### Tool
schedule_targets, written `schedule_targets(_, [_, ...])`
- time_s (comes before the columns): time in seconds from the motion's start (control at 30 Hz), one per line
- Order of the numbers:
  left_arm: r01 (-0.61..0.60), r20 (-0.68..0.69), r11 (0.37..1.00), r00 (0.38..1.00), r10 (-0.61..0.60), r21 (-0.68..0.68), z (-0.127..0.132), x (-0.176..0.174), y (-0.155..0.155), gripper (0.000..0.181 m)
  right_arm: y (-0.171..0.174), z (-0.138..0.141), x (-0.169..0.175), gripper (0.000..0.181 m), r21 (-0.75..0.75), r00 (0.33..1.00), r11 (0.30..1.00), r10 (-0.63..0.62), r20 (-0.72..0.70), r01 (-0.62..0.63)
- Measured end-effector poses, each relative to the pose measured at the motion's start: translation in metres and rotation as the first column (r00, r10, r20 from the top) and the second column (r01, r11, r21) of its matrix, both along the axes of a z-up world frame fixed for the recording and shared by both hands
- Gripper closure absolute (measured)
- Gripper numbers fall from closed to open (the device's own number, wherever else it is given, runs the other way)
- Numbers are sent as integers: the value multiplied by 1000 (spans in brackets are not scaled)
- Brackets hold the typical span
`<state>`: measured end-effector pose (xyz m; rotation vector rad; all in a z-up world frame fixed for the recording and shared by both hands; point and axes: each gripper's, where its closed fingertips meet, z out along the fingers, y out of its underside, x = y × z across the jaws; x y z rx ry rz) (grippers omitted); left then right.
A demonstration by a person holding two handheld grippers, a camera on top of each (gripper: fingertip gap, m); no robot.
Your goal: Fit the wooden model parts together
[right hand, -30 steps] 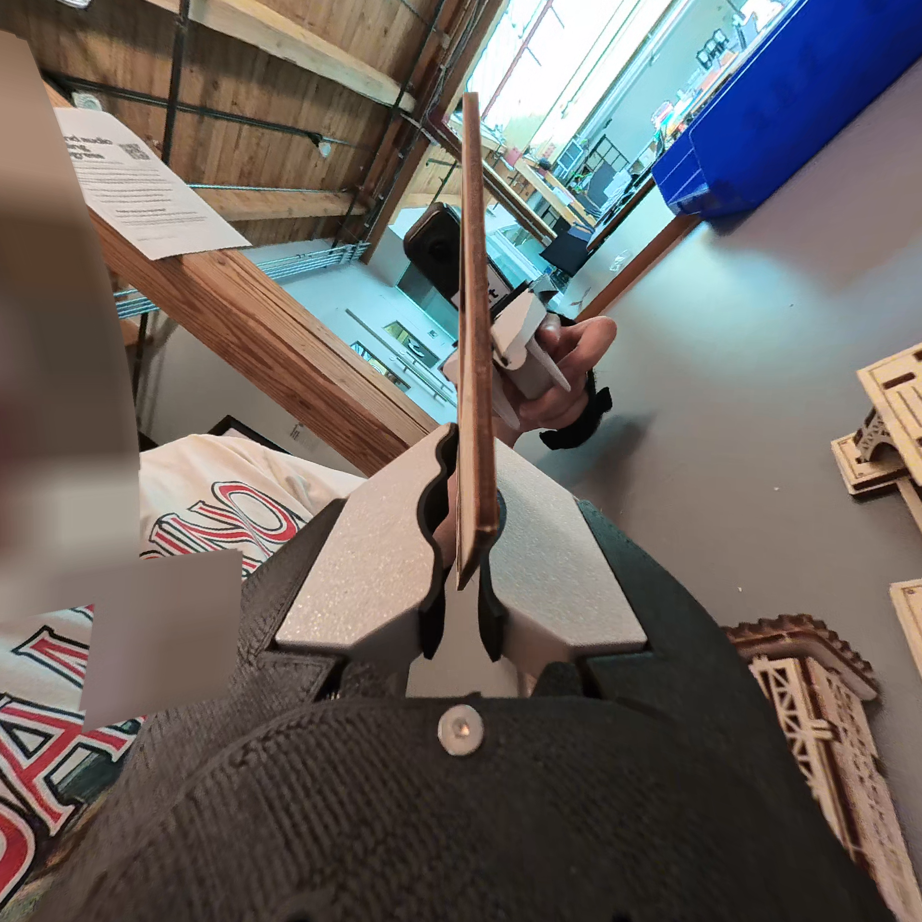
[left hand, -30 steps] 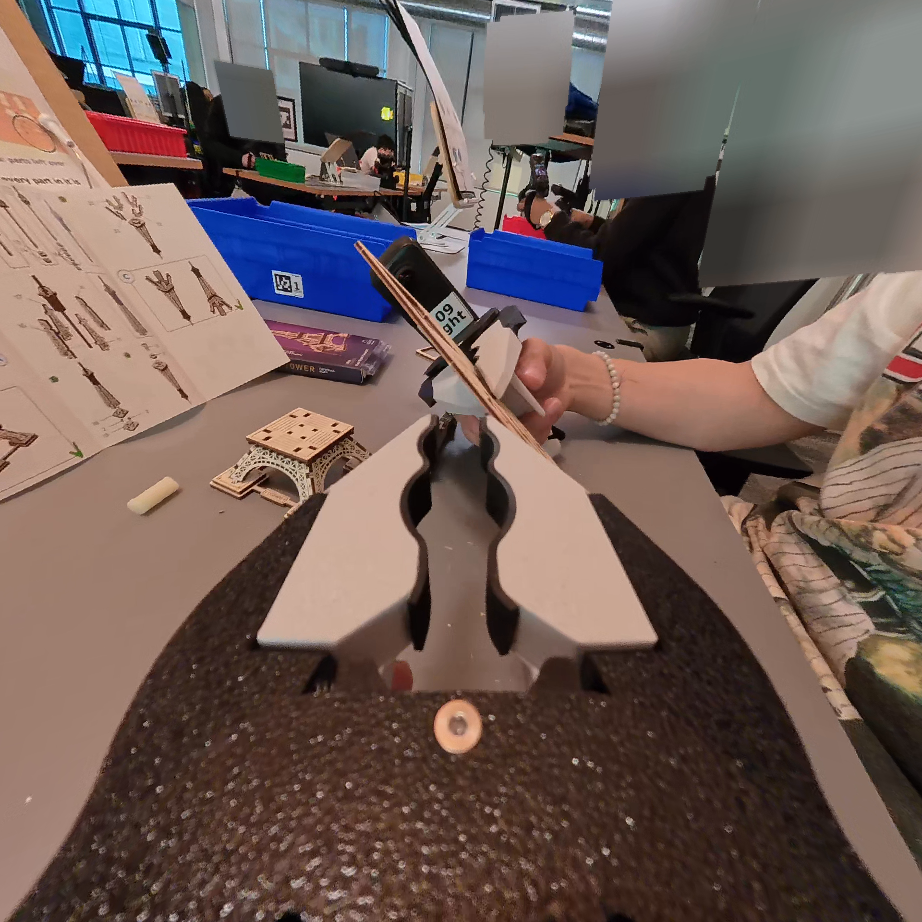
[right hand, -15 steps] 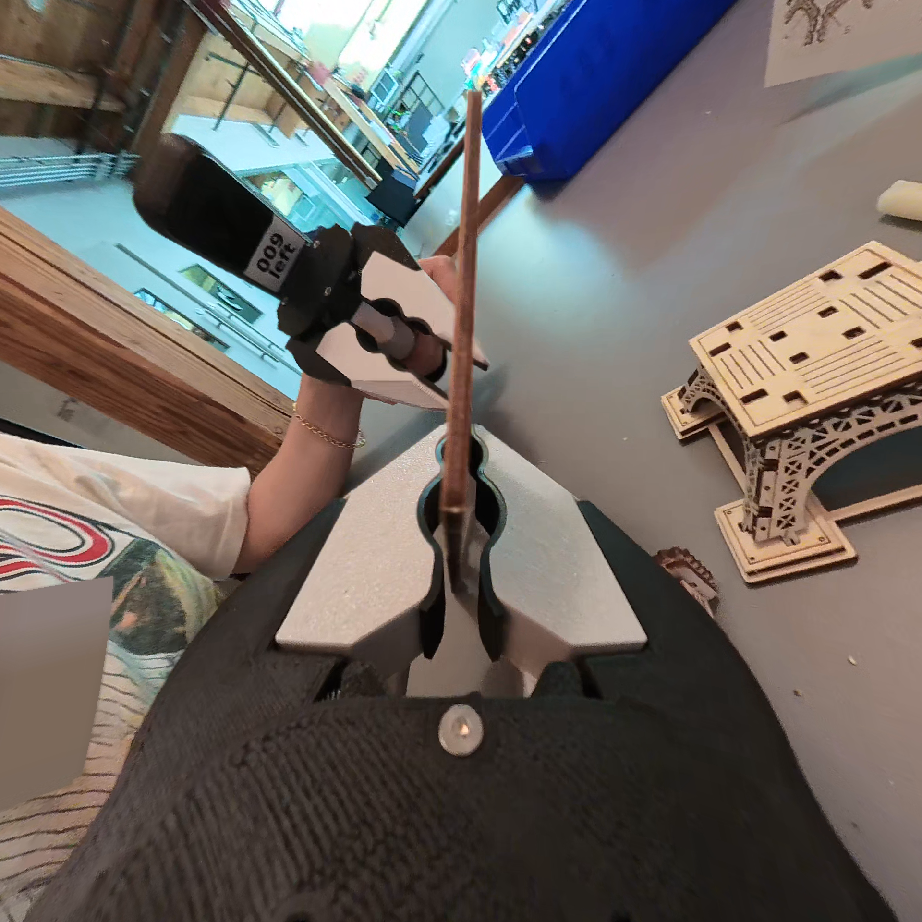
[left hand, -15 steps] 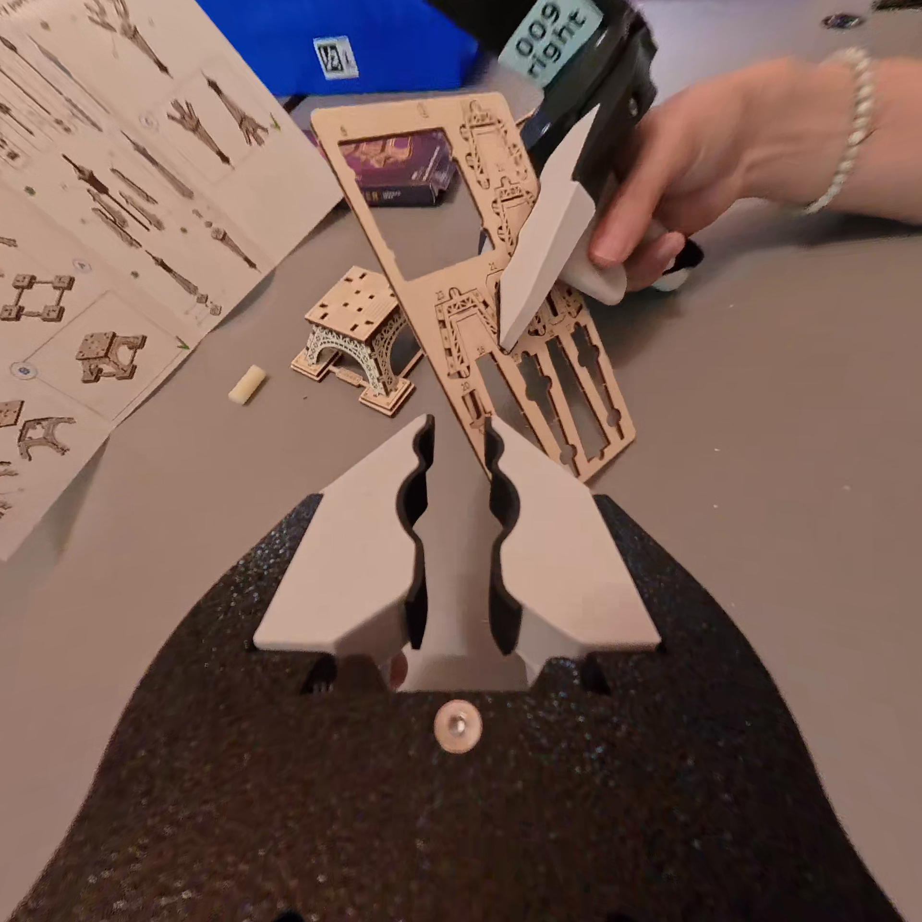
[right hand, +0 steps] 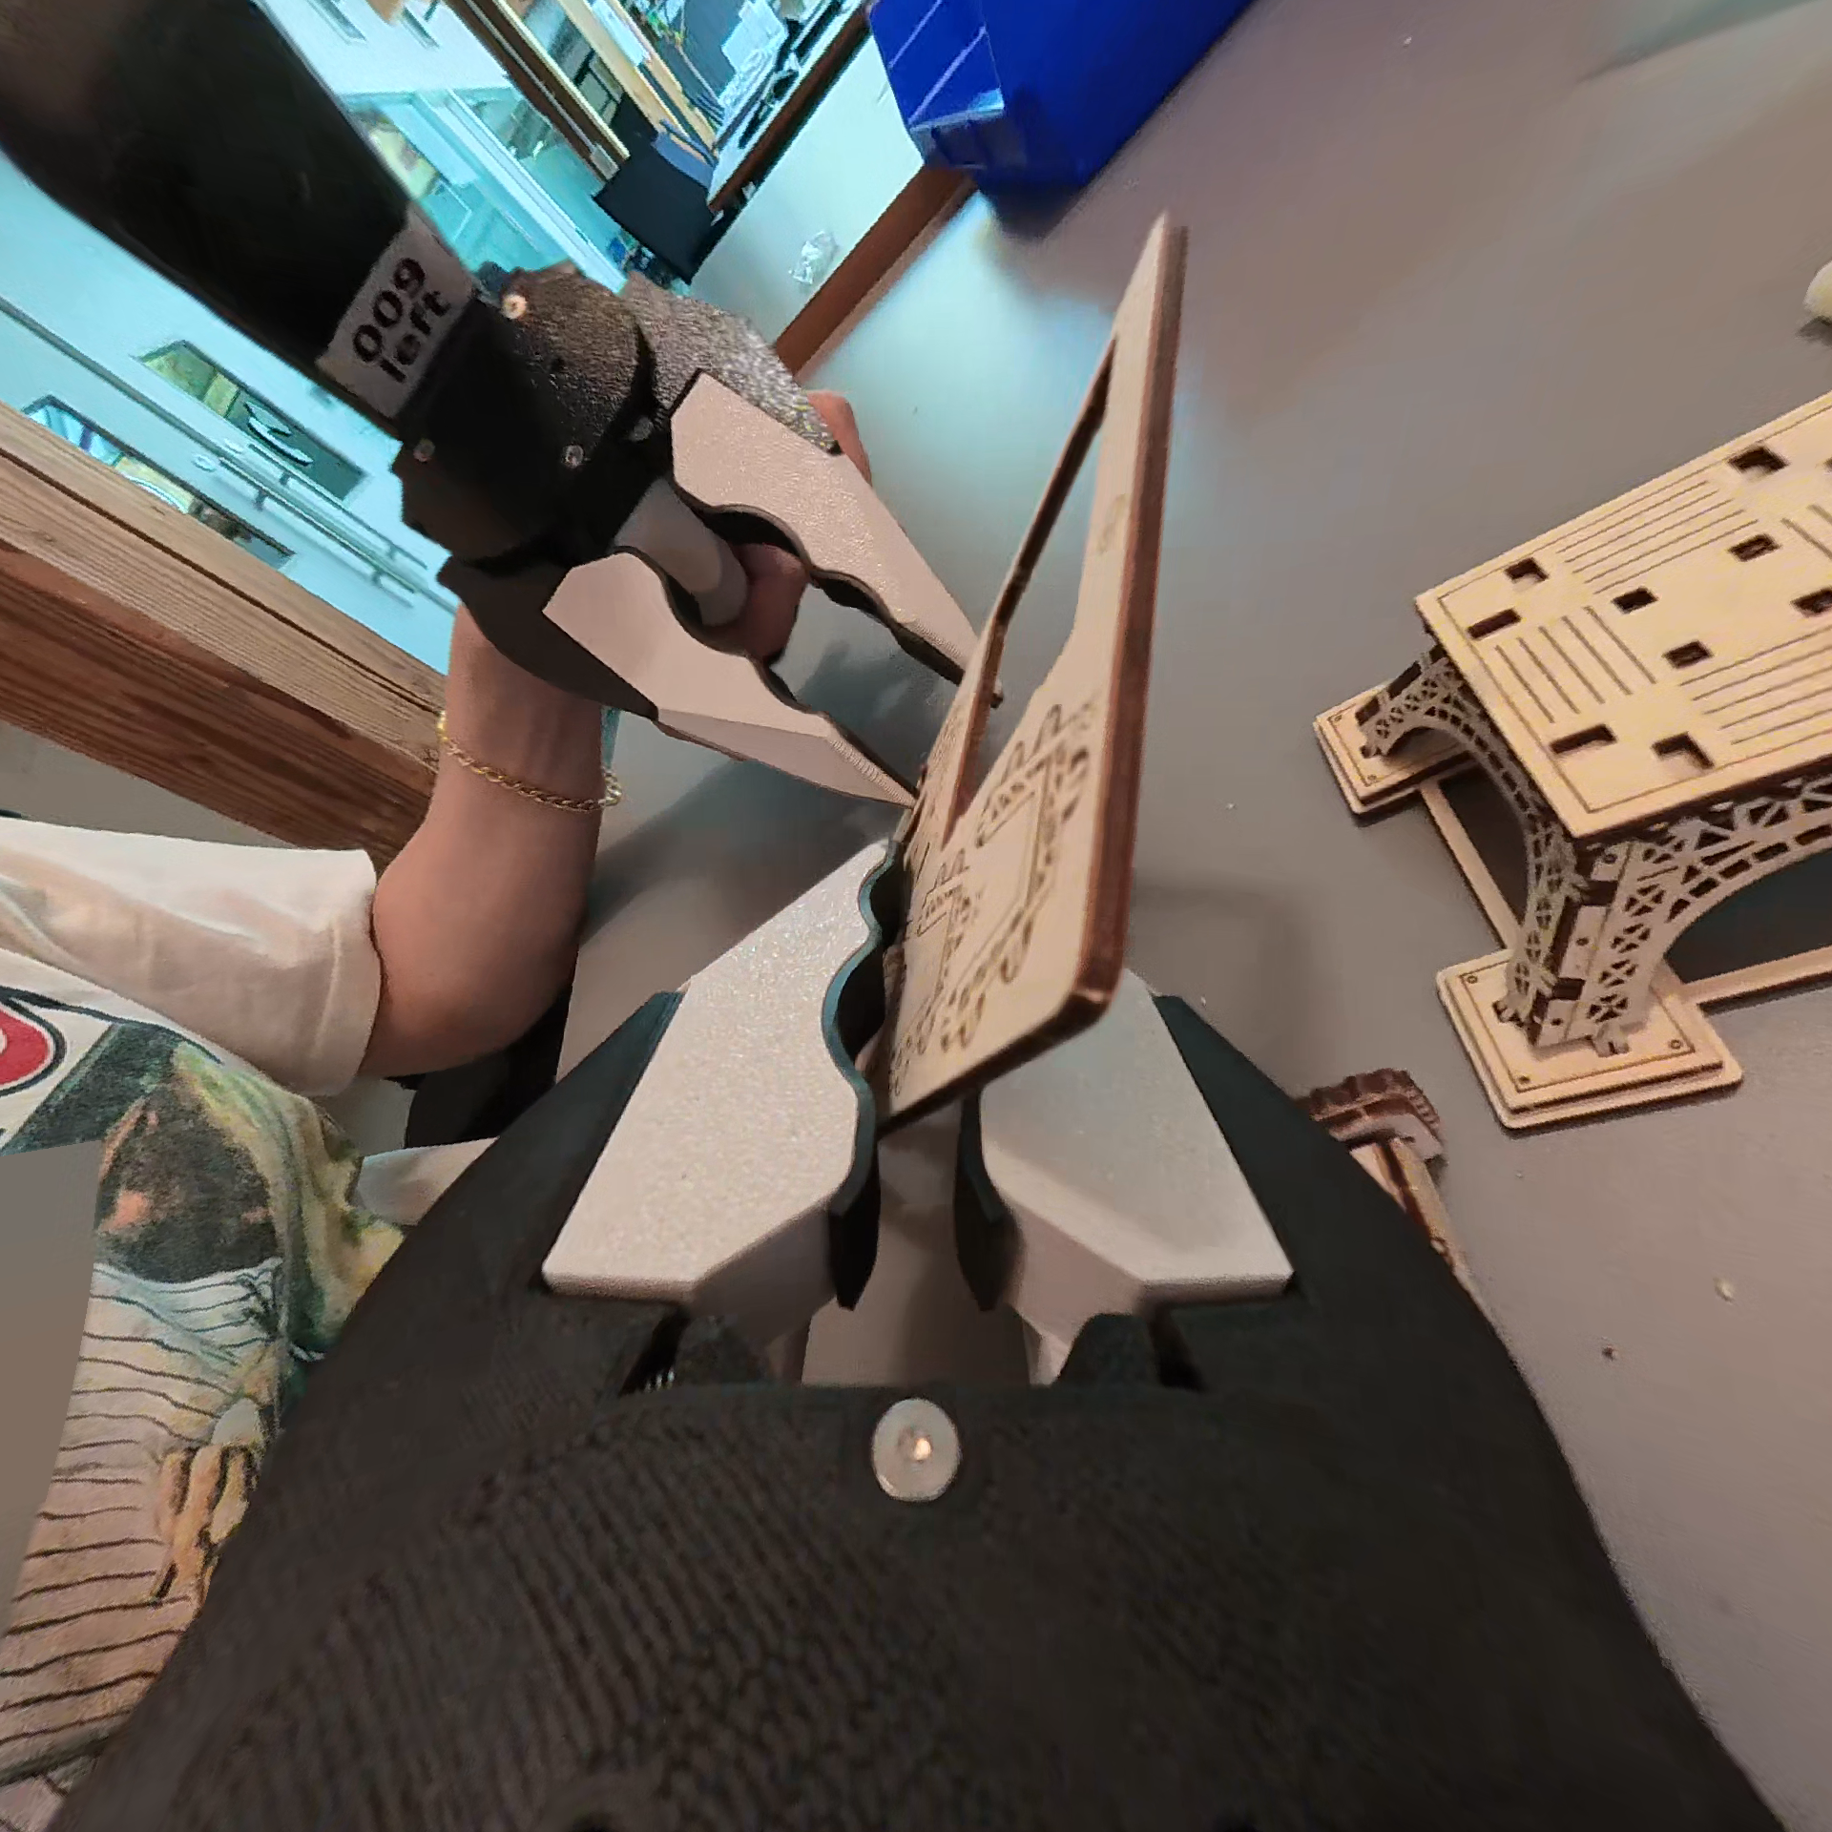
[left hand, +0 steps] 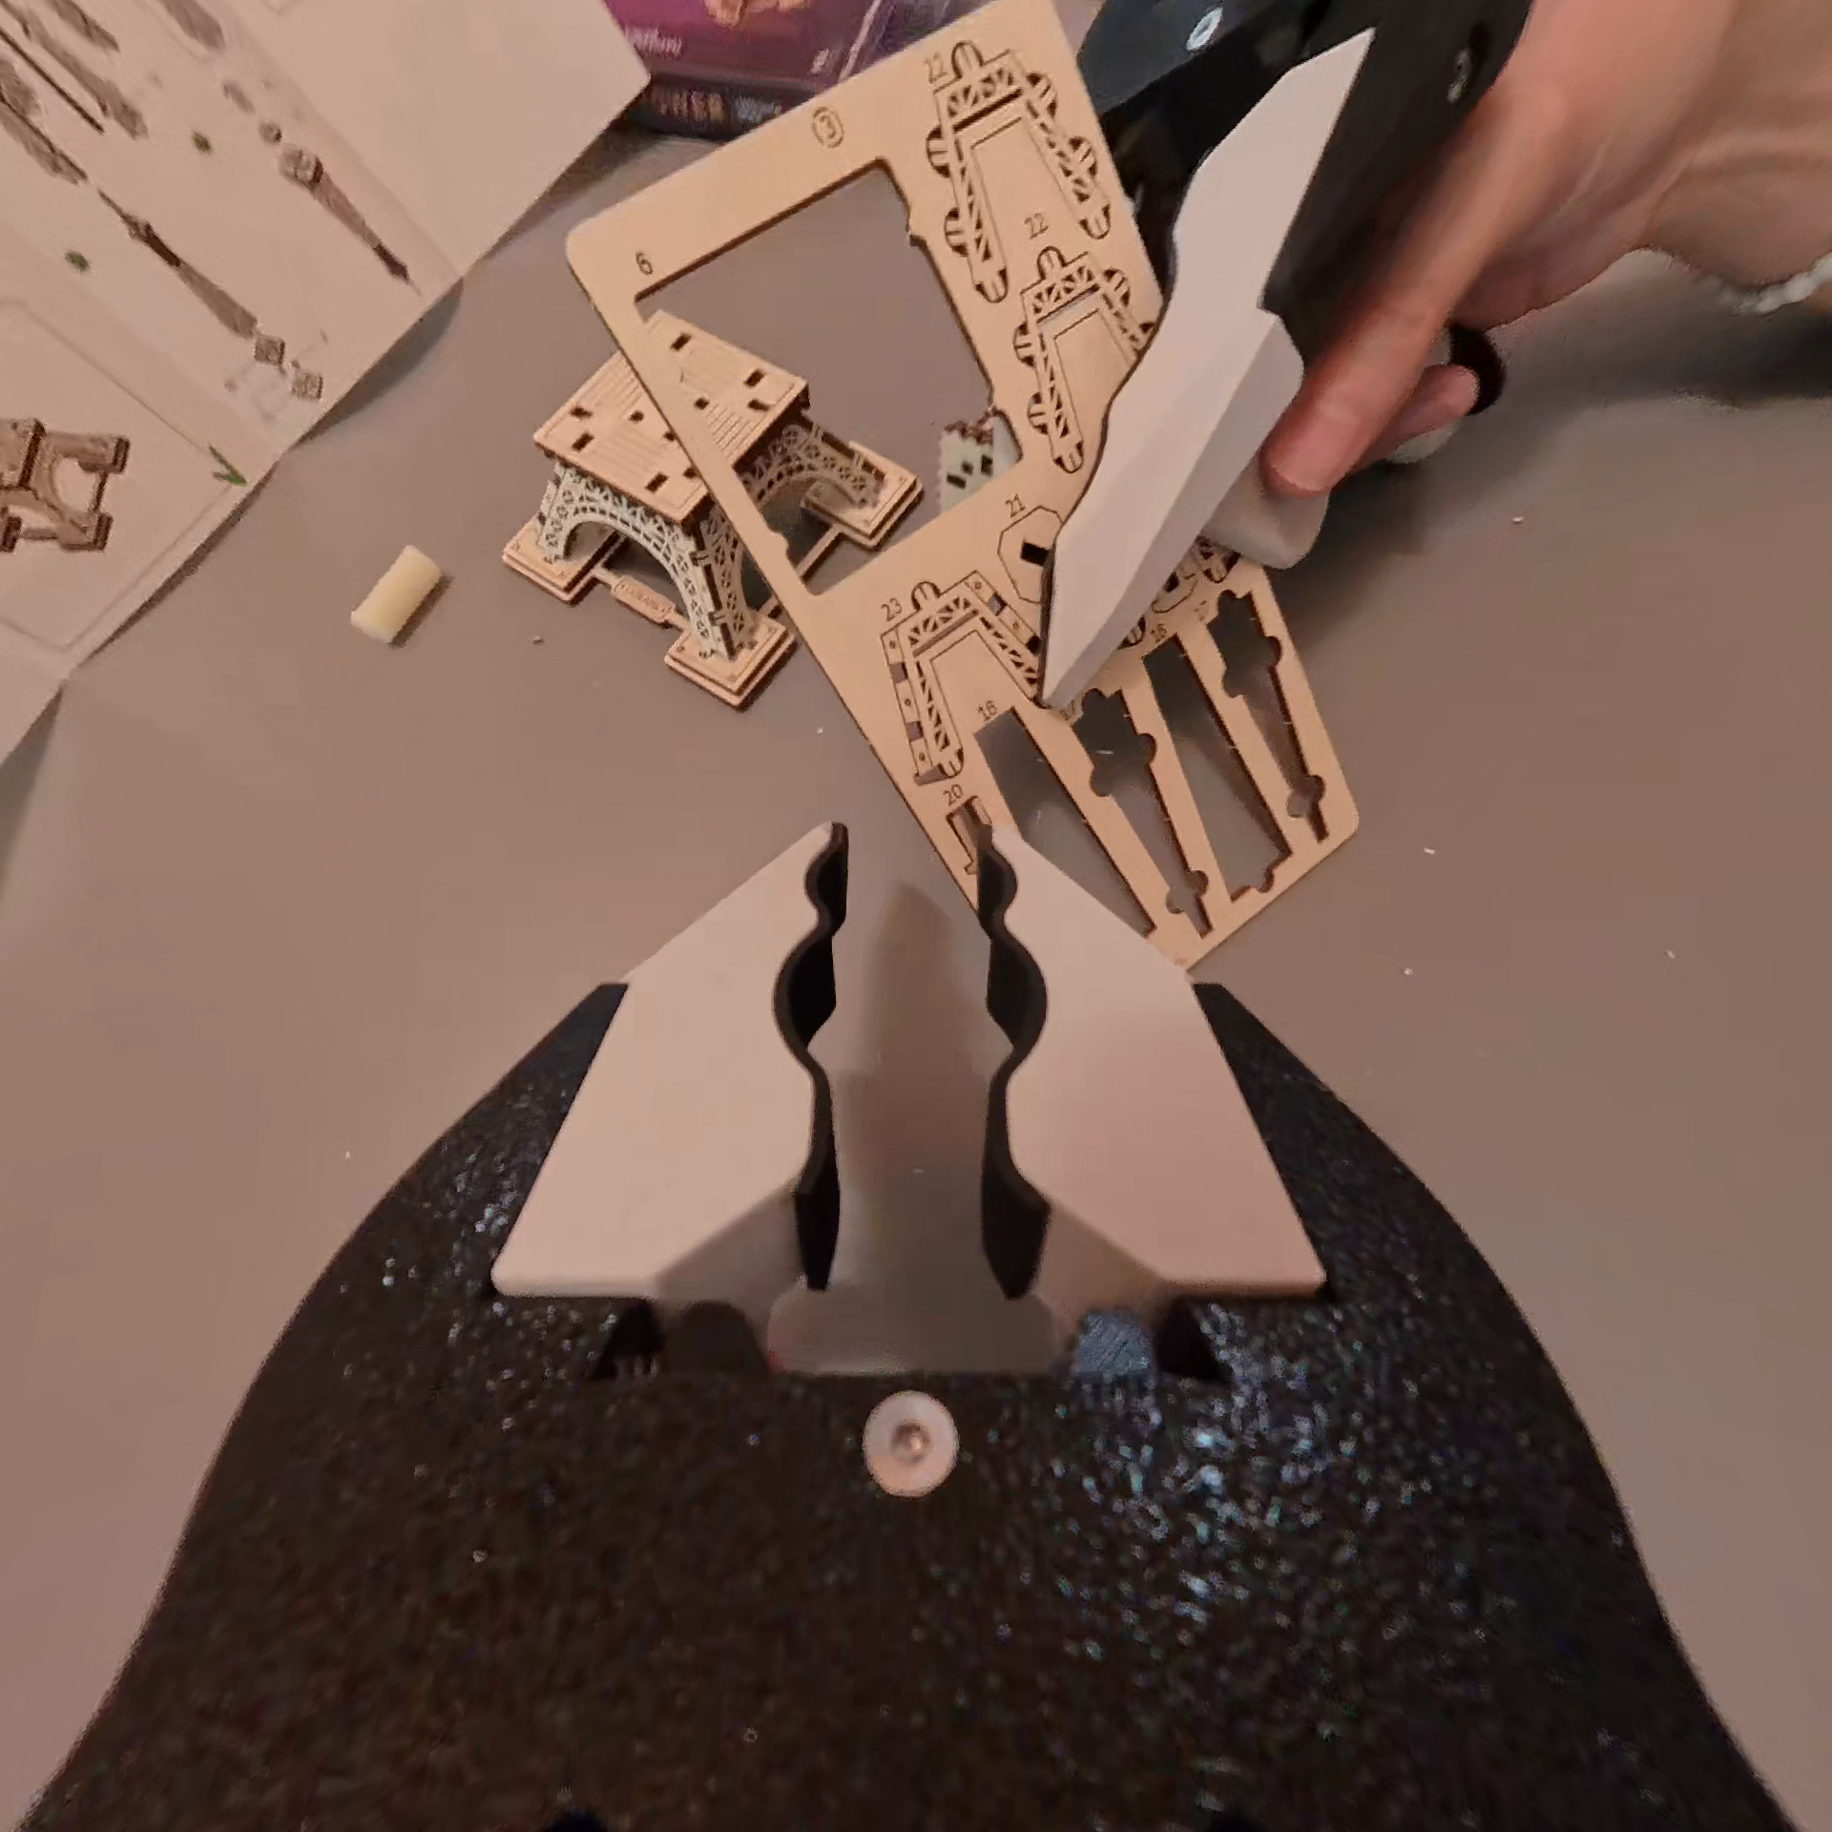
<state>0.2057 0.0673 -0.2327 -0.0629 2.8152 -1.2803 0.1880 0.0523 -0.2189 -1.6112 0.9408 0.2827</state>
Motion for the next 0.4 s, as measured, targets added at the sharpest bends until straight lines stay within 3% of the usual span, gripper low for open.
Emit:
schedule_targets(0.17, [-122, -79, 988, 988, 130, 98, -7, 1, -1, 159, -3, -7, 3, 177, -4, 998, 1000, -28, -59, 27])
schedule_targets(0.27, [-131, -106, 983, 984, 145, 131, -12, -4, -3, 171, -5, -11, 4, 177, 17, 992, 999, -40, -119, 43])
schedule_targets(0.4, [-112, 37, 978, 994, 107, 175, -10, -3, -4, 173, -6, -11, 5, 177, 15, 992, 999, -46, -119, 48])
